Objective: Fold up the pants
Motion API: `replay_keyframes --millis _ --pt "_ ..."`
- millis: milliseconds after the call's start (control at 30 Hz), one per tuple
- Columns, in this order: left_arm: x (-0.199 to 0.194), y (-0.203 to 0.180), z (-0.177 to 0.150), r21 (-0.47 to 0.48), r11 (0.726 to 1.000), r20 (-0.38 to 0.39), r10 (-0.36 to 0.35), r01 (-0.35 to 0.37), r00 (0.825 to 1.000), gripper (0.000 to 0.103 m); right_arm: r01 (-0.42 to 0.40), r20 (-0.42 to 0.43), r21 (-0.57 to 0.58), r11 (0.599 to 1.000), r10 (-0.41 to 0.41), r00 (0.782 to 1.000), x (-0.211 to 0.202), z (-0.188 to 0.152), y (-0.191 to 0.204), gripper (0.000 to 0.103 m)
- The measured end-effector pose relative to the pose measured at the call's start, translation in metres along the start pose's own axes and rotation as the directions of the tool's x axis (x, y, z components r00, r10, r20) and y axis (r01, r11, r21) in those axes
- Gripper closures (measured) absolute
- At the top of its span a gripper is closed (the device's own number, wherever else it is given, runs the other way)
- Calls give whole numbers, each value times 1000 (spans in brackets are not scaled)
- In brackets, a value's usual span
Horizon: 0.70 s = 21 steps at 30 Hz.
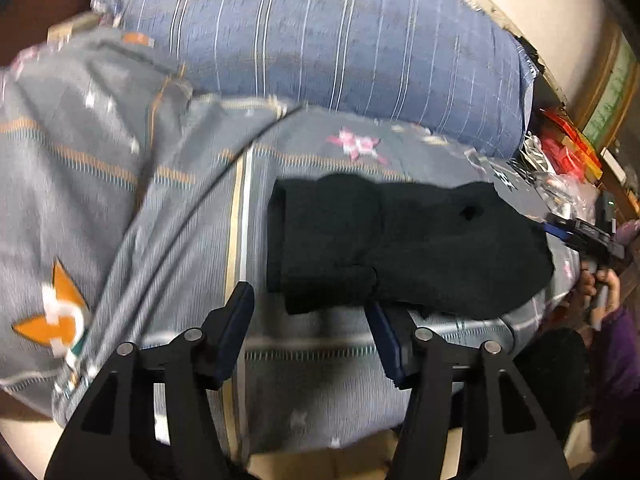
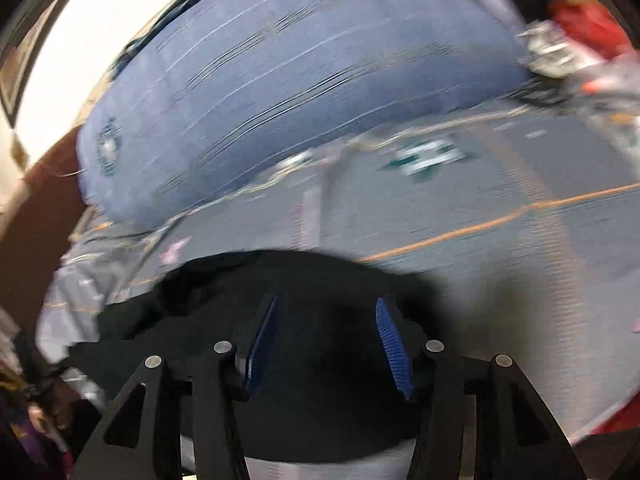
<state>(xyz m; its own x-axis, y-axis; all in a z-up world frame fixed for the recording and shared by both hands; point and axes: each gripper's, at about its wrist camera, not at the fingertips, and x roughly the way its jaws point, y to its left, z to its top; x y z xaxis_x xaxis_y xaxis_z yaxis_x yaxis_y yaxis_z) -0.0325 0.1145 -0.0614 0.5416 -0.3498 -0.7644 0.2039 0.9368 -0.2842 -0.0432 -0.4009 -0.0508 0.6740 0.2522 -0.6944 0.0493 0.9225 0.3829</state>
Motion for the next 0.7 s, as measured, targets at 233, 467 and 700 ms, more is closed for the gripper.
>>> replay_keyframes --millis 233,467,700 --pt "-30 16 4 -45 999 83 1 2 997 44 -189 -108 -161 969 173 979 58 -4 105 51" --pt "-17 25 26 -141 984 136 -91 110 987 33 -243 -133 -202 949 219 967 95 10 154 43" --pt "45 11 25 -157 980 8 -124 124 992 33 -234 -188 -249 940 190 964 122 -6 168 43"
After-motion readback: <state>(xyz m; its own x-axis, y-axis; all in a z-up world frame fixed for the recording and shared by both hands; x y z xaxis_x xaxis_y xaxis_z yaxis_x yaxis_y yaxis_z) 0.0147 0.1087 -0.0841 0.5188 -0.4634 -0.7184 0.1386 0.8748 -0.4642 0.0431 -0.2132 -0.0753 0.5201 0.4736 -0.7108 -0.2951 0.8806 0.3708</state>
